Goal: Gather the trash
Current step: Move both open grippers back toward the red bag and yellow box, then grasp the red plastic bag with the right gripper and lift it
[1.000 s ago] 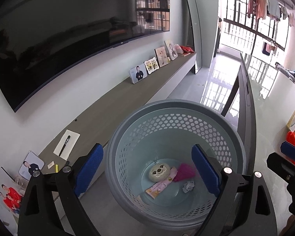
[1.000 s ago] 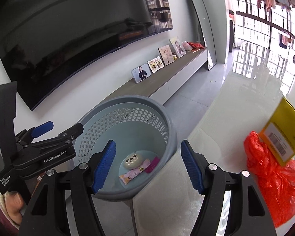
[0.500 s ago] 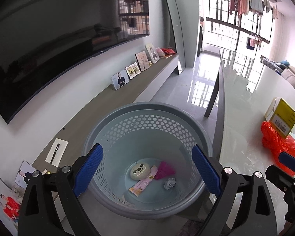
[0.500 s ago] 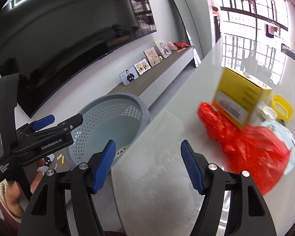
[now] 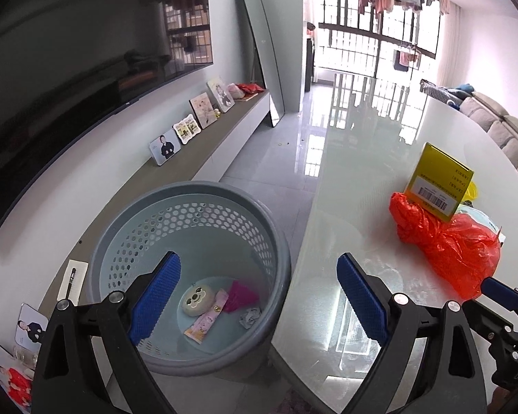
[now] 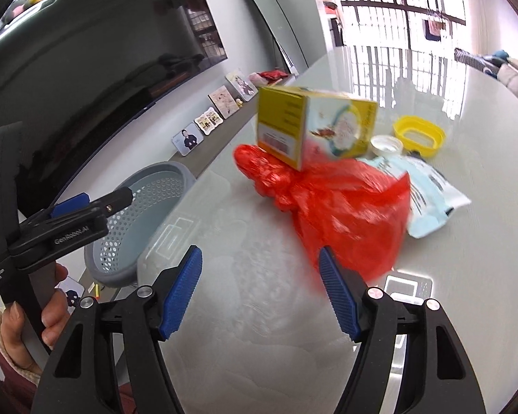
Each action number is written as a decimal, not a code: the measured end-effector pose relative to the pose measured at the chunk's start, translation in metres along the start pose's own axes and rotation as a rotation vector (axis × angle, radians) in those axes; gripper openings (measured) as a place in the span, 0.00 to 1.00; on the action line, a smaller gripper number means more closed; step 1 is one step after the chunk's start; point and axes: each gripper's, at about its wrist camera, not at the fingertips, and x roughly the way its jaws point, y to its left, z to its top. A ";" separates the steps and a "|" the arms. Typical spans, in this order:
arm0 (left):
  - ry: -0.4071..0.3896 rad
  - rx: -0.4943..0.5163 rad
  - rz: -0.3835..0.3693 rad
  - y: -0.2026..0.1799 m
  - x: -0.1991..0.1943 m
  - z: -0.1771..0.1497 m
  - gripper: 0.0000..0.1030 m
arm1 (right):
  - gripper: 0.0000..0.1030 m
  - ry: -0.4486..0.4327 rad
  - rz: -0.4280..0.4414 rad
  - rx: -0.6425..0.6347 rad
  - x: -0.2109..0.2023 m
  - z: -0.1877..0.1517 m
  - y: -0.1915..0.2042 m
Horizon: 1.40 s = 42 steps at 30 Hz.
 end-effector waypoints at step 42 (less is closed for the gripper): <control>0.010 0.147 -0.149 -0.081 0.037 0.040 0.88 | 0.65 0.036 -0.147 0.272 0.000 0.021 -0.071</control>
